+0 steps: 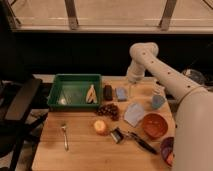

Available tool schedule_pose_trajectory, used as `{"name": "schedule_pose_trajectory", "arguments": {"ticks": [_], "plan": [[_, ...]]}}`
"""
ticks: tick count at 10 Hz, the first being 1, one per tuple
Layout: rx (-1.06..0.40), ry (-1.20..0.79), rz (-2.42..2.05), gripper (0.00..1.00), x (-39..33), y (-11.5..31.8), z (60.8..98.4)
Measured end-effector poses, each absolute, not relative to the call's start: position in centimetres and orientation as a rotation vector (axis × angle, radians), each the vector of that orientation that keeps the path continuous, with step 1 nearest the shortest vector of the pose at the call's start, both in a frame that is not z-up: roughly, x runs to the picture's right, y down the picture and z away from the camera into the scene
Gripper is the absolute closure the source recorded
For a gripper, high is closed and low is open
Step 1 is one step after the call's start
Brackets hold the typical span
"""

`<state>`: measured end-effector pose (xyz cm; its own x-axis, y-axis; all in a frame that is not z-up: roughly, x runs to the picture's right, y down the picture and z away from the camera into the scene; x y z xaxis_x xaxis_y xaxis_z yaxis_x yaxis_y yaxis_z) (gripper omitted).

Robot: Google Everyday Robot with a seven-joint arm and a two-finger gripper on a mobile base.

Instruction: Place grapes in plastic cup

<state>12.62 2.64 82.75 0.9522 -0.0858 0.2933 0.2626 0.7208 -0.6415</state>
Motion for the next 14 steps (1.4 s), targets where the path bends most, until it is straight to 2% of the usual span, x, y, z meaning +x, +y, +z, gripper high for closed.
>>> {"name": "schedule_pose_trajectory", "arguments": {"ticks": [2,8,11,14], "plan": [[-0.765,-0.269,-0.253,0.38,10.9,4.3,82.2],[-0.738,-0.268,-0.277,0.38,10.0,4.6,81.8],[-0.710,-0.291,-0.309,0.38,5.5,6.0,81.6],[-0.706,-0.298,-0.318,0.38,4.2,7.1,82.5]]}}
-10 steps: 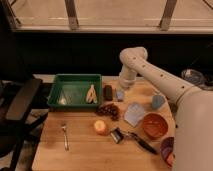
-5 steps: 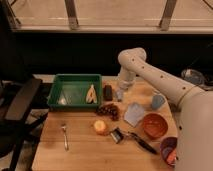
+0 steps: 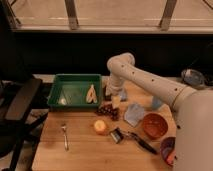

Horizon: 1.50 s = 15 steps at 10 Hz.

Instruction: Place grapes in plastic cup

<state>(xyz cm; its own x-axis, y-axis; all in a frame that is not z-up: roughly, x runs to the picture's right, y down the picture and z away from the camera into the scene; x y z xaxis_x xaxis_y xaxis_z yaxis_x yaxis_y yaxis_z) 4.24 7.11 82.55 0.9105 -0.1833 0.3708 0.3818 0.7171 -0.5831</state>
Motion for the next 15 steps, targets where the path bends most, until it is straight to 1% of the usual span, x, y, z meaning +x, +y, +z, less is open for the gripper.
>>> {"name": "schedule_pose_trajectory", "arguments": {"ticks": [5,8,12,13,14,15], "plan": [[-0.709,-0.277,-0.294,0.38,5.0,8.4,84.8],[-0.732,-0.284,-0.281,0.38,5.0,10.1,86.6],[-0.764,-0.301,-0.271,0.40,5.1,11.9,87.9],[-0.772,-0.301,-0.284,0.46,4.6,12.5,88.1],[-0.777,-0.304,-0.294,0.56,4.3,12.9,88.3],[-0.782,-0.306,-0.299,0.63,4.1,13.2,88.4]]}}
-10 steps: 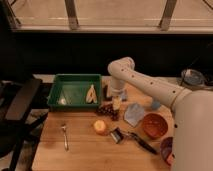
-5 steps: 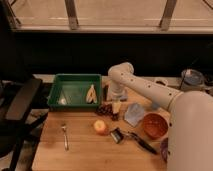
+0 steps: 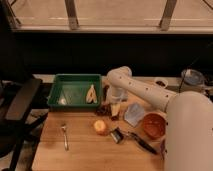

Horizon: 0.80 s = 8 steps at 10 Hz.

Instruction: Place grapes in plastic cup

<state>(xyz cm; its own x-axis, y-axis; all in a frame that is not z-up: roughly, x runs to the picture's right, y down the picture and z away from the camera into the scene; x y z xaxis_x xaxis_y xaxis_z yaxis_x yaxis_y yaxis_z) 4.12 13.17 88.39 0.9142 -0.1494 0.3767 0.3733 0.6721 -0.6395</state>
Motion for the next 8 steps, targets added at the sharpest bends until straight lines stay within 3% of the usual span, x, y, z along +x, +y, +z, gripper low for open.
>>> {"name": "schedule_pose_trajectory", "arguments": {"ticks": [2,4,8], "plan": [[-0.796,-0.310,-0.321,0.86,3.7,13.9,88.5],[-0.799,-0.311,-0.328,0.99,3.8,14.2,88.4],[-0.744,-0.295,-0.307,1.00,4.8,10.7,85.6]]}}
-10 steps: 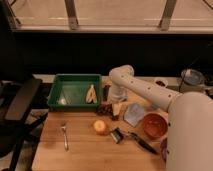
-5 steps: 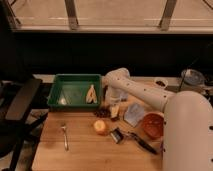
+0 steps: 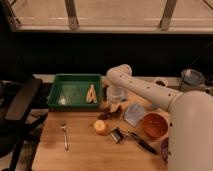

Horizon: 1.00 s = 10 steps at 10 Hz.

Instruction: Place grapes in plastic cup

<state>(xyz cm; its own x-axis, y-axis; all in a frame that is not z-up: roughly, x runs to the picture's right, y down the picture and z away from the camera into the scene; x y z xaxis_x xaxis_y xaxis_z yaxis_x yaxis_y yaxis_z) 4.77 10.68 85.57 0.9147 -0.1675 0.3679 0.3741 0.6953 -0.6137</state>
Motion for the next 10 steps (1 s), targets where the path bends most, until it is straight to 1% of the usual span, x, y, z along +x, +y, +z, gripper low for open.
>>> {"name": "schedule_pose_trajectory", "arguments": {"ticks": [2,6,7,10], "plan": [[-0.711,-0.281,-0.302,1.00,5.1,8.8,84.2],[-0.614,-0.228,-0.248,1.00,7.9,3.5,81.1],[-0.584,-0.205,-0.216,1.00,9.8,1.7,80.0],[-0.548,-0.132,-0.126,1.00,15.7,-1.3,77.8]]}}
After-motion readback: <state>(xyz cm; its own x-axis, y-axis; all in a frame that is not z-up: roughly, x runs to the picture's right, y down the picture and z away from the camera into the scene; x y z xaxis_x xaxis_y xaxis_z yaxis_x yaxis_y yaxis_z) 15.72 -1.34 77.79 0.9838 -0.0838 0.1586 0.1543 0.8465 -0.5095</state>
